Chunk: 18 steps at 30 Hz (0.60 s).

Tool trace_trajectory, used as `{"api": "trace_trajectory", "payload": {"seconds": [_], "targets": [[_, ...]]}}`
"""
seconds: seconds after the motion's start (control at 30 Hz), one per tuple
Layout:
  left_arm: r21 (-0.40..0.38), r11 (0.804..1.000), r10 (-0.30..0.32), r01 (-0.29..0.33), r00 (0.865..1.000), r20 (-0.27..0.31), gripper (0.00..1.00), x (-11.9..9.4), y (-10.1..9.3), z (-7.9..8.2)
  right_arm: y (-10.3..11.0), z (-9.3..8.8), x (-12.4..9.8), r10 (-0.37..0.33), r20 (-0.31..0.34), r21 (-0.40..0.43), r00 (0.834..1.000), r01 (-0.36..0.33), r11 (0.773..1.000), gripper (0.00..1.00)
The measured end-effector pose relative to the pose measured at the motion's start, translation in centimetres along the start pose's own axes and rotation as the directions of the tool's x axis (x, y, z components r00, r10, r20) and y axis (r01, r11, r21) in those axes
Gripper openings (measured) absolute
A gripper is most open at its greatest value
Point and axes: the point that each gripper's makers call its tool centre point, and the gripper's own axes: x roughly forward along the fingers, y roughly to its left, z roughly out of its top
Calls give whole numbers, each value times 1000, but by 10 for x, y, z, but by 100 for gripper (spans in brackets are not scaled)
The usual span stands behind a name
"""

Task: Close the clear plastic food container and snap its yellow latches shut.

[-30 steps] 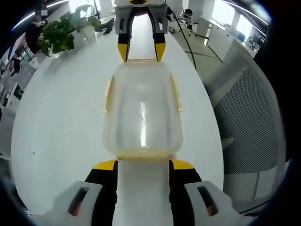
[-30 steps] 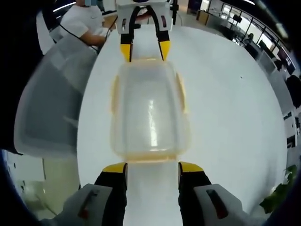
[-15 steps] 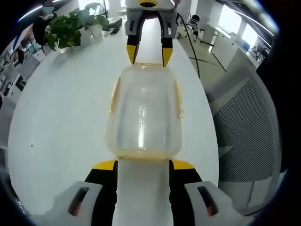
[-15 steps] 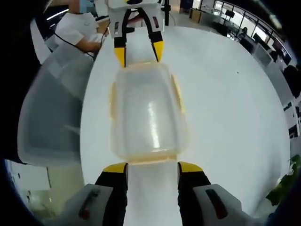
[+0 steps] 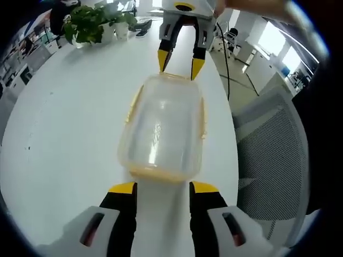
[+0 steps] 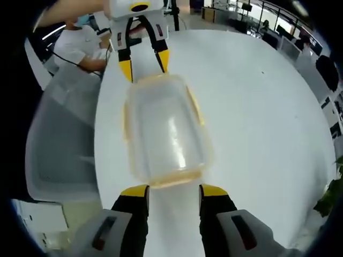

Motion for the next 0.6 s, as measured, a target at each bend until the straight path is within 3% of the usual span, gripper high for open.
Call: {"api": "trace_trajectory", "payload": {"seconds": [0.23,0.6], "targets": [[-102,995,6,-3,1000,29,37,-4,6,1,1,5,-3,7,39,112,999,-11,994,36],[-244,969,-17,20,1000,16,39,1,7,-8,-8,0,-5,-27,22,209,999,22,978,37]]}}
